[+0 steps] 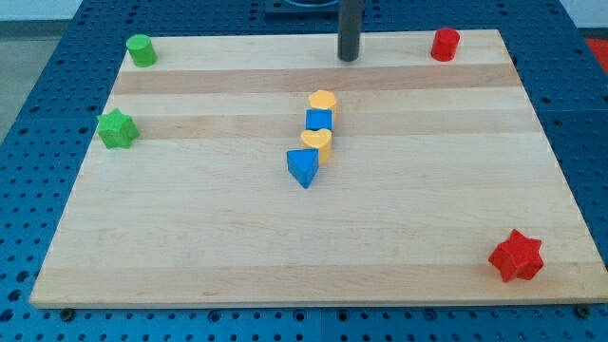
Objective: Push the red circle diagonally towards the top right of the yellow hexagon
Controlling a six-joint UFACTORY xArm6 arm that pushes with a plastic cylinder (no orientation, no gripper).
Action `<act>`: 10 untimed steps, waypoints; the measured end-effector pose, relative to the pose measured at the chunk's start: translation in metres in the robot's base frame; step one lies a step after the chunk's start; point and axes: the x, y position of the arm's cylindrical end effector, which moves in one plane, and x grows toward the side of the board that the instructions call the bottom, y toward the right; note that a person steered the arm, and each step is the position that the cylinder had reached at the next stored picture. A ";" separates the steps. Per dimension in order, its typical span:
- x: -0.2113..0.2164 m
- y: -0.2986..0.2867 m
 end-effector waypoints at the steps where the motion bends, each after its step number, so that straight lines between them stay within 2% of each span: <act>1: -0.033 0.050; 4: -0.033 0.217; 5: -0.011 0.231; 6: -0.010 0.212; 8: 0.007 0.102; 9: 0.018 0.084; 10: 0.022 0.138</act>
